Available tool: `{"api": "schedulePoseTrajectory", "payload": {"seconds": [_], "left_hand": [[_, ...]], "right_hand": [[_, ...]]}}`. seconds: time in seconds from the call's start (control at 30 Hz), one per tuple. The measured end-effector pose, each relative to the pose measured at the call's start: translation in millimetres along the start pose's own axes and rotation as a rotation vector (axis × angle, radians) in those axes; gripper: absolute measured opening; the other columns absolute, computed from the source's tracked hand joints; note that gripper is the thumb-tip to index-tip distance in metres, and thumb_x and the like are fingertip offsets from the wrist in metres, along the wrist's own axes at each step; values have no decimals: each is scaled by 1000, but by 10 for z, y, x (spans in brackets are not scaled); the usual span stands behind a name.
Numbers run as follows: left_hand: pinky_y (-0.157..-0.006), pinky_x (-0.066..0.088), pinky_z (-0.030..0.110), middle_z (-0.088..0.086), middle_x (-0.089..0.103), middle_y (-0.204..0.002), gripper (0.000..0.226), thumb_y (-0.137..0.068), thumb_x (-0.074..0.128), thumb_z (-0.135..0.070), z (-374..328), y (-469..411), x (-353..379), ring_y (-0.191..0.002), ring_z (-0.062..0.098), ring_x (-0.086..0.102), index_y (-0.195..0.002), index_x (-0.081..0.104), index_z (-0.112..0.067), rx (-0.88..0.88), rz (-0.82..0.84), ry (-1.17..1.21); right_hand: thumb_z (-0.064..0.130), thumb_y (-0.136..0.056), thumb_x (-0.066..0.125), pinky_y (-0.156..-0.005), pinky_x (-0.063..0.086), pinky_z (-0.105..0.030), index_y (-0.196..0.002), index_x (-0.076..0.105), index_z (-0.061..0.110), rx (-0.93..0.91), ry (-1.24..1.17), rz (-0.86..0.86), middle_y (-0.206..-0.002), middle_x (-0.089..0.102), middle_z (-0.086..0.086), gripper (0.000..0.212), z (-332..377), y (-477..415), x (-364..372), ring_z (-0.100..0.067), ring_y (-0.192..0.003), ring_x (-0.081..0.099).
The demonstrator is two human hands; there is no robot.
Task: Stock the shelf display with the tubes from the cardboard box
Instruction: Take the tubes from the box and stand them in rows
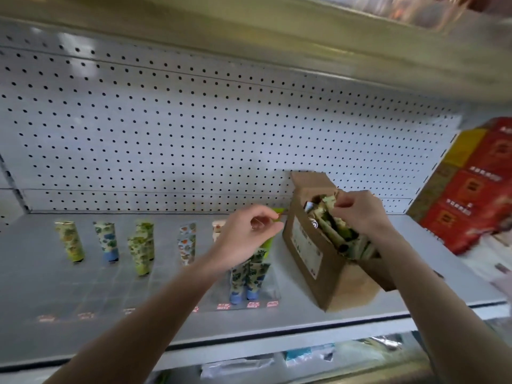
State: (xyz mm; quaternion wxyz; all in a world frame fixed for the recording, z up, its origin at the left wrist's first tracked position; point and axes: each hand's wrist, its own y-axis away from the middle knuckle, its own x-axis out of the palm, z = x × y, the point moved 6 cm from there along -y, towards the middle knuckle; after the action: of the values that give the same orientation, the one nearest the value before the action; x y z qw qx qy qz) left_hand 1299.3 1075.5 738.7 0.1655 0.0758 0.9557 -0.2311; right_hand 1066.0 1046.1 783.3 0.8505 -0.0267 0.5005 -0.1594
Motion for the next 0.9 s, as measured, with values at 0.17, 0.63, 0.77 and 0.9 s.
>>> {"api": "schedulePoseTrajectory", "payload": {"seconds": [0.17, 0.63, 0.77, 0.9], "left_hand": [[-78, 49, 27, -1, 67, -89, 14, -83, 68, -21, -7, -32, 72, -84, 12, 61, -96, 68, -16, -2, -25, -1], [-75, 47, 15, -10, 66, -87, 7, -84, 66, -22, 15, 24, -103, -82, 1, 60, -91, 66, -26, -38, -70, -48], [-75, 45, 13, -10, 67, -88, 9, -84, 66, -21, -6, 27, -91, -83, 2, 61, -94, 67, -20, -29, -75, -32], [-76, 48, 16, -7, 68, -88, 16, -81, 69, -26, -58, 50, -76, -83, 4, 62, -95, 68, -19, -23, -75, 11]], "right_hand": [[20, -78, 73, -54, 38, -27, -65, 58, -2, 25, 181, 259, -62, 51, -9, 30, -229, -199, 243, -21, -58, 48], [14, -80, 66, -47, 45, -21, -59, 51, 3, 62, -102, 278, -54, 47, -4, 28, -224, -324, 274, -16, -49, 47], [13, -80, 69, -54, 43, -28, -79, 61, 2, 44, -664, 103, -60, 50, -7, 14, -43, -219, -69, -18, -55, 47], [5, -84, 64, -57, 47, -22, -74, 61, 8, -123, -925, 204, -67, 58, -6, 11, 404, 95, -167, -15, -60, 52]]}}
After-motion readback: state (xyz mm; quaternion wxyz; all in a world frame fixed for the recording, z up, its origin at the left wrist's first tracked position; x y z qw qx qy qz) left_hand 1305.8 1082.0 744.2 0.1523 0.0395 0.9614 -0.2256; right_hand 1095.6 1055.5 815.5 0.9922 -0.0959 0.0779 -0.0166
